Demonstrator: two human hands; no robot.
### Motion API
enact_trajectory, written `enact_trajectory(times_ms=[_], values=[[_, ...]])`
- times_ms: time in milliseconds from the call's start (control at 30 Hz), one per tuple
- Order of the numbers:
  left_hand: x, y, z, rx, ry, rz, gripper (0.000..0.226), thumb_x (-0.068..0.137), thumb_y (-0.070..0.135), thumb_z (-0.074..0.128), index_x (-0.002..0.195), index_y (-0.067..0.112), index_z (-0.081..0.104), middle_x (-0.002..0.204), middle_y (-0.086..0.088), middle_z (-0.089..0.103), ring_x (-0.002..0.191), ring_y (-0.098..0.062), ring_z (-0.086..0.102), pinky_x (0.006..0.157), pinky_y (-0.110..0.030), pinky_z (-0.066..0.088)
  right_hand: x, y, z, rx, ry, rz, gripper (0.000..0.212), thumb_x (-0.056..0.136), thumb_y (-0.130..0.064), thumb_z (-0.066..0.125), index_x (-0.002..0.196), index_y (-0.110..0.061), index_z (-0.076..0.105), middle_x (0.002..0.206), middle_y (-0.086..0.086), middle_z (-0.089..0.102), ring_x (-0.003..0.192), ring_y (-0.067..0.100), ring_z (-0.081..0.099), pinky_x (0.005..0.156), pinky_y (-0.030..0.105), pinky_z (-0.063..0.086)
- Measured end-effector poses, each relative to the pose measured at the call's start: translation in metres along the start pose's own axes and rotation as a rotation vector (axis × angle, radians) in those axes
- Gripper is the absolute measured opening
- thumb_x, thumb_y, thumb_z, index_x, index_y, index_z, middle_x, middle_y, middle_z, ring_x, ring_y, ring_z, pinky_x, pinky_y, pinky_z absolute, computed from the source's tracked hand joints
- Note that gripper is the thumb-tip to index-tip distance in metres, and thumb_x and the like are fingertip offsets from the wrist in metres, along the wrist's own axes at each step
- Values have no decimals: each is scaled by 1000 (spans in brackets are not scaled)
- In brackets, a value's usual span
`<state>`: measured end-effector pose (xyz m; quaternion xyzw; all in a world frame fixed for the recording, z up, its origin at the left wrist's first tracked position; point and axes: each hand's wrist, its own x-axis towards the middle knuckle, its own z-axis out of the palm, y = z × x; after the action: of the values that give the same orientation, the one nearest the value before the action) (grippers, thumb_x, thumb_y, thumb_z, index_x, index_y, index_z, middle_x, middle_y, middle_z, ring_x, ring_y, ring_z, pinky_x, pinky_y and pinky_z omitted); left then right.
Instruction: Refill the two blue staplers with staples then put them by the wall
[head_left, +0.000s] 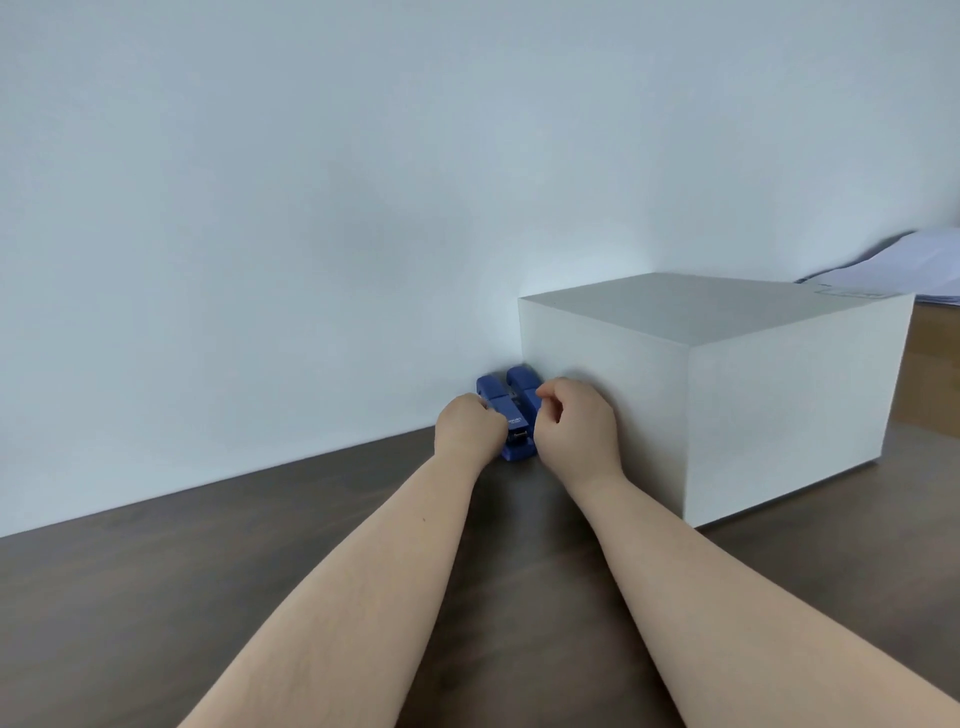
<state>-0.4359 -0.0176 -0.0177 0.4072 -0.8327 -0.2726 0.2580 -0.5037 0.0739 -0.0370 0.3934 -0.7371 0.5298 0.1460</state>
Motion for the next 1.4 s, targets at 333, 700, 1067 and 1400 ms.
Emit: enact_trajectory(times_ms=[333,700,1067,1400], values=[[-54,-23,-67,23,30,-47,19,77,17,45,69,11,60,78,-18,69,63,-26,52,73,-40,55,-35,-23,-14,-110,-247,62,24,89,-8,46,104,-3,63,102,15,68,97,32,58,79,32,45],[-187,-47,-141,93,82,-94,32,85,28,46,78,5,67,87,-13,74,86,-30,67,80,-38,54,-114,-85,-74,-265,-505,108,25,92,-38,47,87,-14,54,89,2,61,82,22,55,71,32,45],[-269,-119,-184,177,149,-263,27,88,28,46,78,11,65,83,-8,70,81,-28,62,73,-33,48,-176,-113,-94,-404,-649,66,25,92,-38,46,76,-19,46,86,-2,54,81,21,51,69,31,42],[-285,-138,-179,174,195,-288,25,91,33,44,85,15,60,78,-1,62,81,-25,57,72,-31,43,-194,-124,-98,-563,-612,-17,39,95,-38,39,62,-18,38,77,0,51,75,25,48,62,30,37]])
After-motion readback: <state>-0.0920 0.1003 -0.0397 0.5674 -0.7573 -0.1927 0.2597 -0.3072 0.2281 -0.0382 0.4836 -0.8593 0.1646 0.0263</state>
